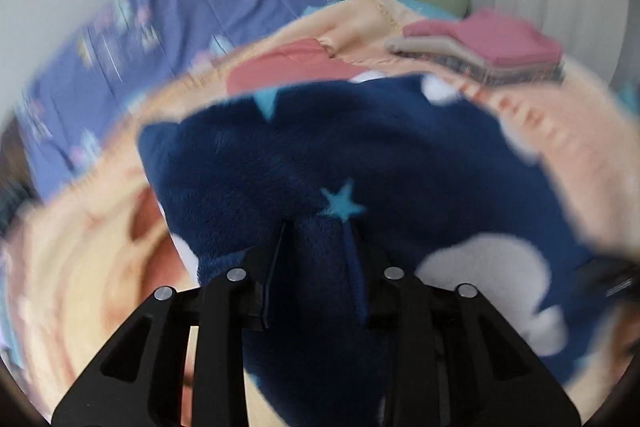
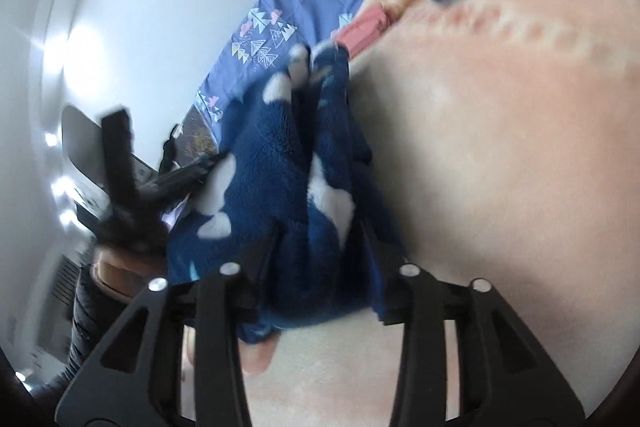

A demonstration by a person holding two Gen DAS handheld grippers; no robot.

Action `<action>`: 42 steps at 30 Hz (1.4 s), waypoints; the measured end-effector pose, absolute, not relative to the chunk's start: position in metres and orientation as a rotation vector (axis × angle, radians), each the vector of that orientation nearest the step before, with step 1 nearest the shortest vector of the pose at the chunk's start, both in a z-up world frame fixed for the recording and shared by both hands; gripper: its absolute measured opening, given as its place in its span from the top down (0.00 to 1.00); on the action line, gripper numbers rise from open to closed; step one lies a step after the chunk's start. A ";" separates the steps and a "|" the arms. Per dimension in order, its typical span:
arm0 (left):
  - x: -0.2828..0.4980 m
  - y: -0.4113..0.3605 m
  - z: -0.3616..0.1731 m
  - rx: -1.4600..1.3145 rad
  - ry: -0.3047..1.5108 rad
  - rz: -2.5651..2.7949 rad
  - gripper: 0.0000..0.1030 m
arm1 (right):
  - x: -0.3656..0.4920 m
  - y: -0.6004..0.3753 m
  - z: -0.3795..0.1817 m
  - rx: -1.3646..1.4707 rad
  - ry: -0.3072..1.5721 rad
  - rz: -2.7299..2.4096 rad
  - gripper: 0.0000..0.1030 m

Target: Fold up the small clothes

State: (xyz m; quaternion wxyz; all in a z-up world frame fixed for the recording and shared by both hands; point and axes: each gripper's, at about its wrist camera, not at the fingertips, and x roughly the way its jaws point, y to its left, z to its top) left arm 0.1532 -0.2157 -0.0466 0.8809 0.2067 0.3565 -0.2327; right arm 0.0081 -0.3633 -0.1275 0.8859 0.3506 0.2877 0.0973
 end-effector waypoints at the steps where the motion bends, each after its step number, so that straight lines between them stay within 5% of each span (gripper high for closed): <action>1: 0.152 -0.218 -0.045 0.410 0.745 -0.479 0.72 | 0.002 -0.363 -0.118 0.673 0.584 0.141 0.55; 6: 0.157 -0.237 -0.043 0.435 0.755 -0.499 0.73 | -0.012 -0.336 -0.054 0.449 0.404 0.136 0.84; 8: 0.160 -0.240 -0.045 0.450 0.760 -0.496 0.73 | 0.013 -0.315 -0.056 0.412 0.461 0.185 0.85; 10: 0.162 -0.240 -0.049 0.459 0.755 -0.495 0.72 | 0.048 -0.306 -0.083 0.367 0.595 0.119 0.95; 14: 0.151 -0.233 -0.049 0.449 0.674 -0.487 0.70 | 0.059 -0.314 -0.120 0.417 0.597 0.128 0.95; 16: 0.143 -0.227 -0.038 0.448 0.643 -0.464 0.59 | 0.056 -0.320 -0.119 0.461 0.610 0.149 0.95; 18: 0.121 -0.213 -0.020 0.430 0.604 -0.434 0.29 | 0.057 -0.319 -0.121 0.426 0.602 0.152 0.95; 23: 0.019 -0.174 -0.009 0.409 0.467 -0.489 0.12 | 0.051 -0.325 -0.123 0.485 0.594 0.190 0.95; 30: -0.027 -0.196 -0.084 0.568 0.576 -0.502 0.11 | 0.052 -0.322 -0.121 0.457 0.590 0.175 0.95; 36: -0.002 -0.210 -0.071 0.442 0.521 -0.367 0.11 | 0.054 -0.325 -0.123 0.467 0.589 0.182 0.95; 42: 0.014 -0.194 -0.097 0.653 0.531 -0.181 0.09 | 0.052 -0.323 -0.119 0.463 0.602 0.211 1.00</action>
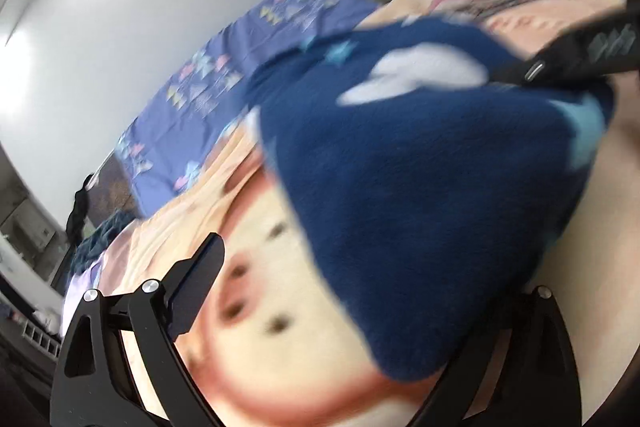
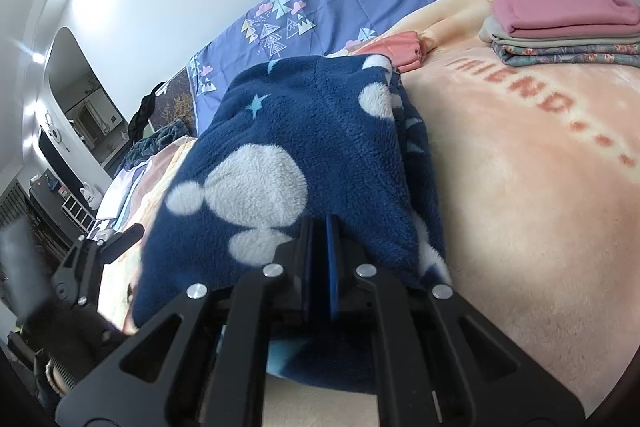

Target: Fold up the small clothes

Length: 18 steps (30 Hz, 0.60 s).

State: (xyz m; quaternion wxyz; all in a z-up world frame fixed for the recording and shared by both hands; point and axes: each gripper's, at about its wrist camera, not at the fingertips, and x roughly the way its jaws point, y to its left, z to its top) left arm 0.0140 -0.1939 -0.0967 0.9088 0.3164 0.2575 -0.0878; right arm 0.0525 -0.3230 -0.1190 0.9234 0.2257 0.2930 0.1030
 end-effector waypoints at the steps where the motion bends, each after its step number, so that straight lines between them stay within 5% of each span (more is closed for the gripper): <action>1: 0.013 -0.181 -0.096 0.646 0.550 -0.183 0.09 | 0.052 -0.323 -0.119 0.468 0.613 0.221 1.00; 7: 0.002 -0.171 -0.098 0.627 0.549 -0.183 0.14 | 0.054 -0.307 -0.117 0.379 0.628 0.180 1.00; 10: -0.001 -0.169 -0.090 0.573 0.609 -0.281 0.34 | 0.053 -0.317 -0.120 0.423 0.637 0.226 1.00; 12: -0.006 -0.157 -0.070 0.381 0.709 -0.493 0.68 | 0.051 -0.323 -0.122 0.446 0.640 0.238 1.00; 18: -0.006 -0.137 0.009 0.169 0.557 -0.710 0.75 | 0.048 -0.323 -0.123 0.441 0.634 0.224 1.00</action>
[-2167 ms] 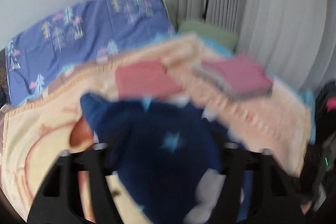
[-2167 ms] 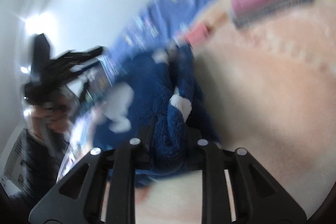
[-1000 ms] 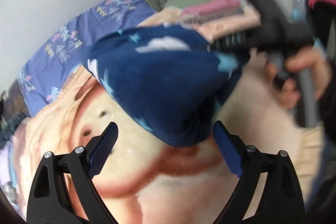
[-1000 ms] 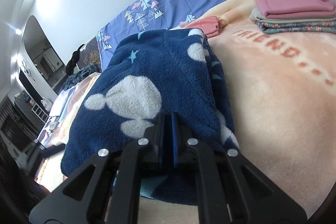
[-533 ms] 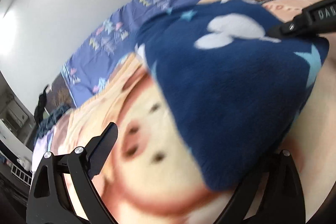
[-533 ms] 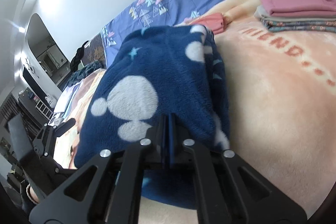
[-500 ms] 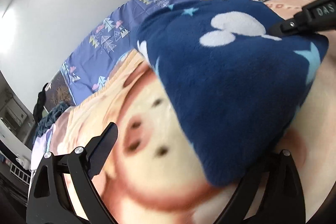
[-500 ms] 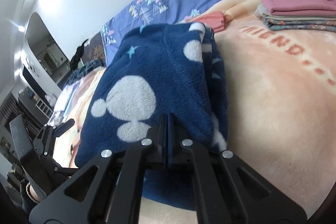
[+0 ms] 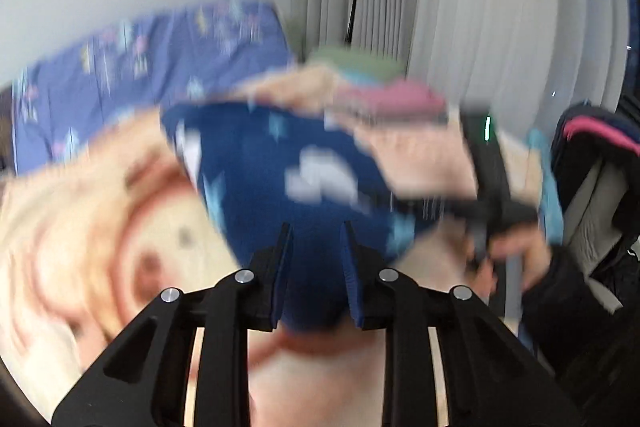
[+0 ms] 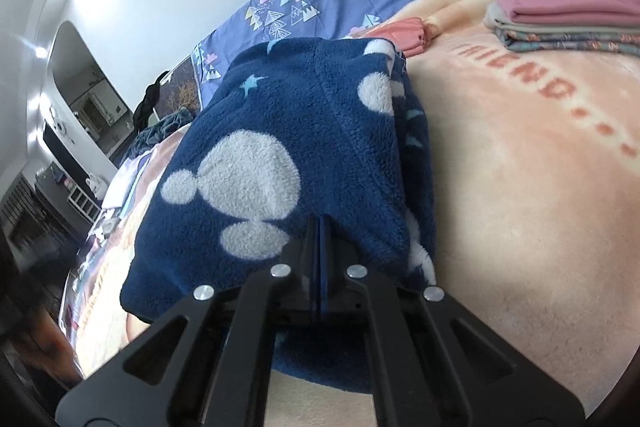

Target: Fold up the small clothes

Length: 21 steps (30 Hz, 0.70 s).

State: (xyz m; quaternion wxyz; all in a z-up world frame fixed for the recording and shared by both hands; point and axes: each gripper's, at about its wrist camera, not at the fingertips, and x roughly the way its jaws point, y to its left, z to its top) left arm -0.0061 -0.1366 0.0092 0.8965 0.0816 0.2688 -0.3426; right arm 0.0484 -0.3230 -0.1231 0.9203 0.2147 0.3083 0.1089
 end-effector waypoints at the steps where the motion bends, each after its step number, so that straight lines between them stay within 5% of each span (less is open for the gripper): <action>1: 0.006 -0.141 0.016 0.165 0.533 -0.694 0.75 | 0.048 -0.321 -0.122 0.424 0.632 0.212 1.00; 4: 0.046 -0.167 -0.001 0.181 0.575 -0.679 0.60 | 0.046 -0.315 -0.121 0.386 0.630 0.193 1.00; 5: 0.066 -0.179 -0.021 0.215 0.637 -0.666 0.37 | 0.045 -0.315 -0.121 0.386 0.630 0.194 1.00; 6: 0.091 -0.190 -0.059 0.255 0.724 -0.648 0.33 | 0.045 -0.316 -0.122 0.391 0.632 0.195 1.00; 10: 0.106 -0.167 -0.081 0.066 0.734 -0.699 0.33 | 0.045 -0.317 -0.126 0.401 0.649 0.225 1.00; 15: 0.099 -0.167 -0.072 0.153 0.728 -0.686 0.36 | 0.039 -0.302 -0.100 0.302 0.667 0.173 0.99; 16: 0.101 -0.165 -0.072 0.140 0.731 -0.685 0.37 | 0.037 -0.301 -0.091 0.294 0.645 0.164 0.92; 21: 0.094 -0.168 -0.068 0.181 0.699 -0.684 0.36 | 0.046 -0.295 -0.029 0.236 0.466 0.200 0.92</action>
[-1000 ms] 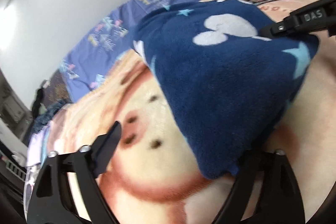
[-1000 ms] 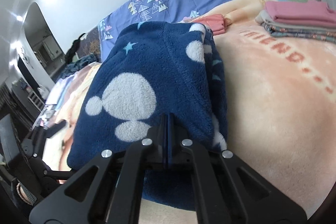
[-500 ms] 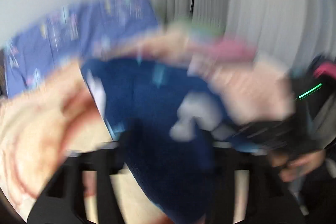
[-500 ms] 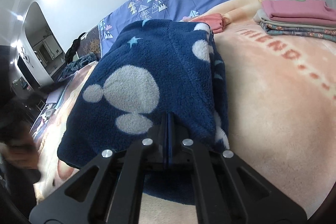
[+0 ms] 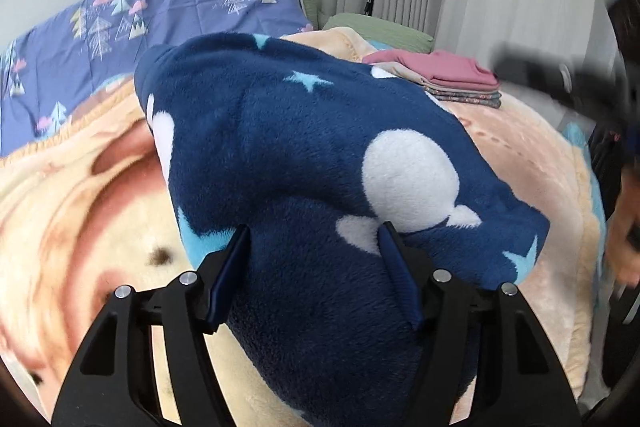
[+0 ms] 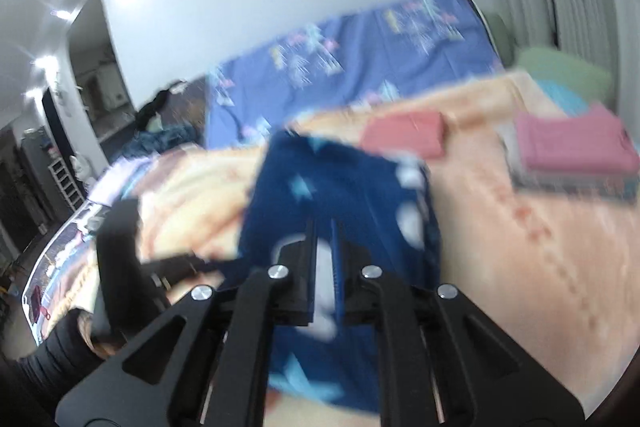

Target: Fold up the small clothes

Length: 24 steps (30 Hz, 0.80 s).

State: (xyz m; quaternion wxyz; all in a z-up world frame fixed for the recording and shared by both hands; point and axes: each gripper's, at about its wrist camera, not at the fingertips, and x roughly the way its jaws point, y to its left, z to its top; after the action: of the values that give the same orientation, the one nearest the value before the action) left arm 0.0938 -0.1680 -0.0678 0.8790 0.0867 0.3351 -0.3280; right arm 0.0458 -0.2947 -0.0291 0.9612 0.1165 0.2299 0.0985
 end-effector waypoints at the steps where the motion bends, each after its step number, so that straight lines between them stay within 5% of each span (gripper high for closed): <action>1: 0.095 -0.167 -0.068 0.189 0.690 -0.686 0.36 | 0.055 -0.294 -0.033 0.228 0.490 0.191 0.90; 5: 0.093 -0.158 -0.056 0.159 0.646 -0.711 0.37 | 0.117 -0.304 -0.120 0.246 0.676 0.119 0.89; 7: 0.096 -0.158 -0.037 0.172 0.596 -0.745 0.48 | 0.112 -0.316 -0.117 0.342 0.674 0.147 0.89; 13: 0.162 -0.194 0.017 0.246 0.471 -0.698 0.54 | 0.112 -0.307 -0.113 0.261 0.681 0.120 0.89; 17: 0.238 -0.215 -0.059 0.350 0.710 -0.596 0.56 | 0.113 -0.305 -0.115 0.273 0.666 0.131 0.89; 20: 0.246 -0.189 -0.071 0.113 0.646 -0.679 0.56 | 0.115 -0.304 -0.115 0.271 0.672 0.131 0.89; 24: 0.236 -0.193 -0.065 0.178 0.602 -0.625 0.55 | 0.116 -0.308 -0.115 0.297 0.669 0.143 0.89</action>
State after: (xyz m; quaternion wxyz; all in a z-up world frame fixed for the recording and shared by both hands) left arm 0.2363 -0.1927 -0.0648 0.9035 0.0859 0.2914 -0.3022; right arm 0.1159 -0.3079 -0.1154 0.9313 0.1449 0.3269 0.0697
